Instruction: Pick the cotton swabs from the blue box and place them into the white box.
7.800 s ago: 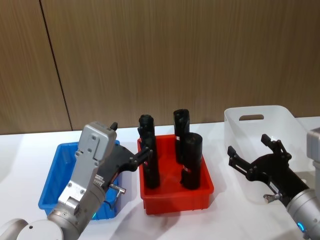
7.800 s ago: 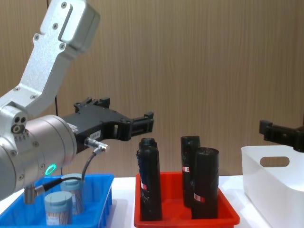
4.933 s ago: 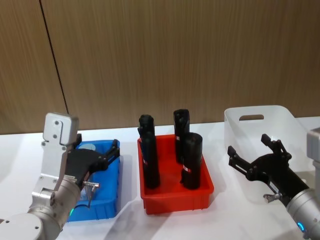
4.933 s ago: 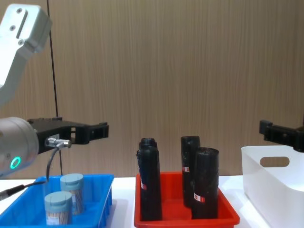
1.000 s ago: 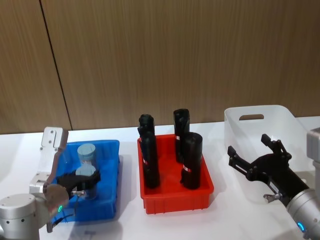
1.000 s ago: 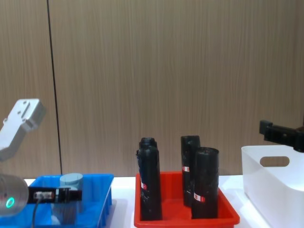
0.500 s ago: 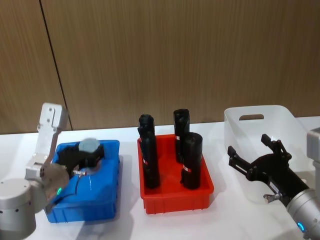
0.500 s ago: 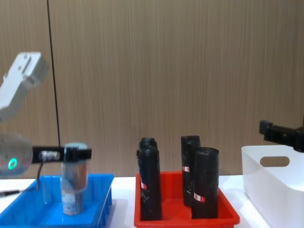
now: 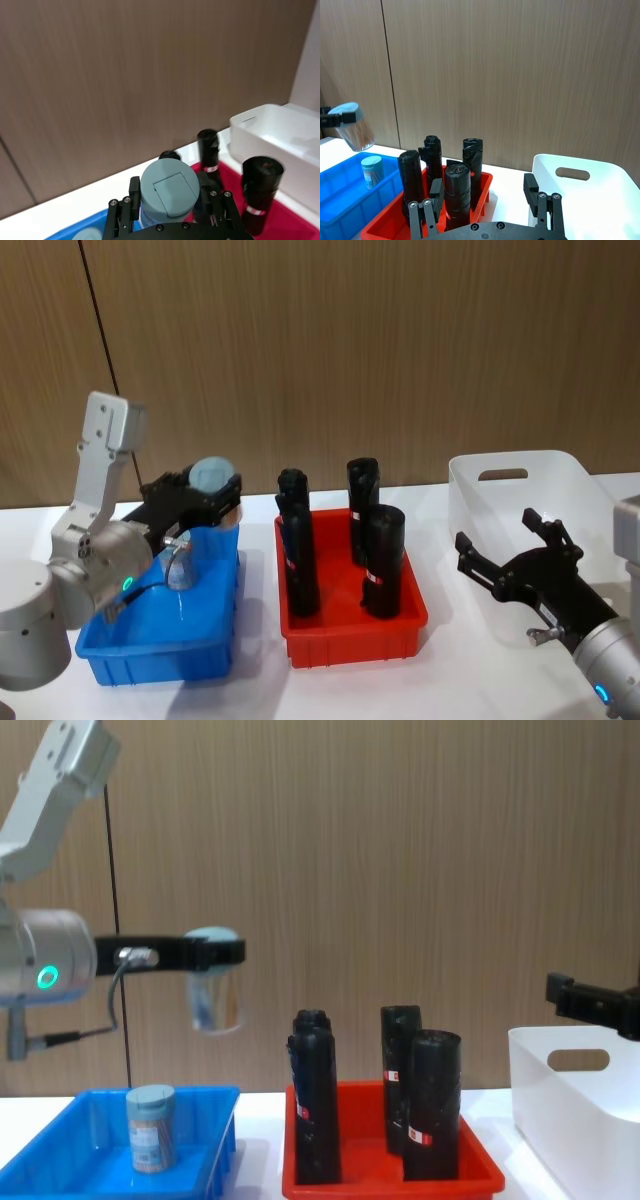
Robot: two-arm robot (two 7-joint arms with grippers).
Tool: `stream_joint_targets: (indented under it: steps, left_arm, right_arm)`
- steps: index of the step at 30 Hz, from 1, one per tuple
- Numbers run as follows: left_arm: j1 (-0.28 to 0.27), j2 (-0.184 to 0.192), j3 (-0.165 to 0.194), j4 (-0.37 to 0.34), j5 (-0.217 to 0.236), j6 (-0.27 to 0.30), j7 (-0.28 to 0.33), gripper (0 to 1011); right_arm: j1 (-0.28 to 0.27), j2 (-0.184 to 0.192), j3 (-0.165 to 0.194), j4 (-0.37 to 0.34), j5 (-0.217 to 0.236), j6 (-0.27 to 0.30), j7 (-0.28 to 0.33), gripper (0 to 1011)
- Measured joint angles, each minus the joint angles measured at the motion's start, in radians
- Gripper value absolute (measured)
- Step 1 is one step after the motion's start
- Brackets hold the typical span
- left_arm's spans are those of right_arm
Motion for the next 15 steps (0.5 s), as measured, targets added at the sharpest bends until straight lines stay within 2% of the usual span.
stream_joint_targets:
  steps: [7, 15]
  left_arm:
    - [-0.017, -0.004, 0.002, -0.011, -0.011, -0.016, -0.078, 690]
    - [-0.046, -0.014, 0.010, -0.007, -0.027, -0.028, -0.196, 690]
  right_arm:
    - [0.000, 0.000, 0.000, 0.000, 0.000, 0.000, 0.000, 1002]
    - [0.000, 0.000, 0.000, 0.000, 0.000, 0.000, 0.000, 1002]
